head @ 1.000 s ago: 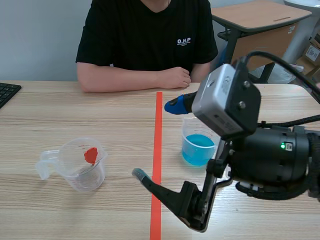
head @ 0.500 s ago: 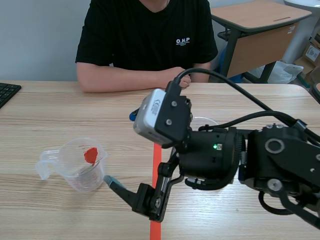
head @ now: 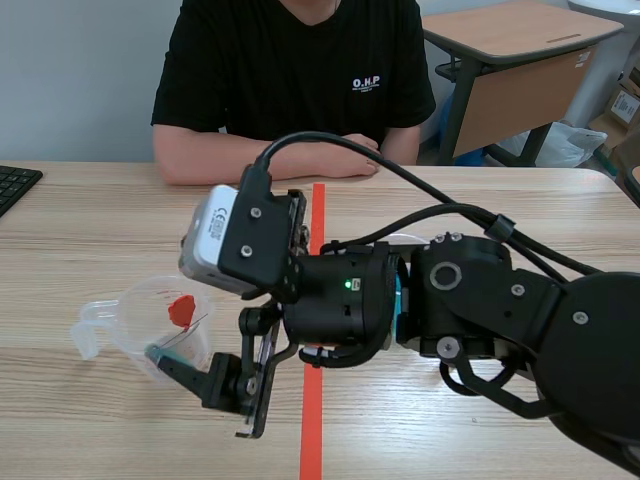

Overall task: Do the redox reaction experiment.
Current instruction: 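Lift the metal plate out of the left beaker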

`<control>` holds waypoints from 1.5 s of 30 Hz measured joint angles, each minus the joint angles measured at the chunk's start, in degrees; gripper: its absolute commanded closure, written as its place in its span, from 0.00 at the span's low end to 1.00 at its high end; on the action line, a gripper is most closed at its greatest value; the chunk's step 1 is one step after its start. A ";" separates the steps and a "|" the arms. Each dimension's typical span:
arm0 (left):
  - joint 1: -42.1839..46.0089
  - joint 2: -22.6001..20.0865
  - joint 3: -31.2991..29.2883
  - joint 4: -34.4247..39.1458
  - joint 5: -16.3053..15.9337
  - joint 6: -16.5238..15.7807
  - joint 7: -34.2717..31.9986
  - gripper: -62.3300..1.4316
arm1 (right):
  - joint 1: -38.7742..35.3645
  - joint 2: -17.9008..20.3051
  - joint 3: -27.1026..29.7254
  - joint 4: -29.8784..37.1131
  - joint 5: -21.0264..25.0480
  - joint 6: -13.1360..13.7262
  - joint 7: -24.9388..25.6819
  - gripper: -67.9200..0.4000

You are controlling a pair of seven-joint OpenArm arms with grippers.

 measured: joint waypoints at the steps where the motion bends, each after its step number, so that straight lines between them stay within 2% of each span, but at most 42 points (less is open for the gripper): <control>1: 0.00 0.00 0.00 0.00 0.00 0.02 0.02 0.00 | 0.17 0.02 0.00 0.00 0.00 -0.02 0.15 0.37; 5: 0.00 0.00 0.00 0.00 0.00 0.02 0.02 0.00 | 0.31 0.00 0.00 0.00 -0.09 0.00 0.72 0.49; 10: 0.00 0.00 0.00 0.00 0.00 0.00 0.02 0.00 | 0.31 0.00 0.00 0.00 -0.87 0.00 -0.55 0.51; 16: 0.00 0.00 0.00 0.00 0.00 0.00 0.02 0.00 | 0.31 0.13 0.02 0.00 -0.85 0.04 -0.98 0.72; 23: 0.00 0.00 0.00 0.00 0.00 0.00 0.02 0.00 | 0.28 0.15 0.02 0.00 -0.85 1.92 -0.96 0.97; 30: 0.00 0.00 0.00 0.00 0.00 0.00 0.02 0.00 | 0.28 0.15 0.02 0.00 -0.85 1.90 -0.85 0.97; 37: 0.00 0.00 0.00 0.00 0.00 0.00 0.02 0.00 | 0.26 0.28 0.26 0.02 -0.85 1.90 2.05 0.97; 45: 0.00 0.00 0.00 0.00 0.00 0.00 0.02 0.00 | 0.15 0.61 4.57 4.42 1.77 1.90 0.55 0.97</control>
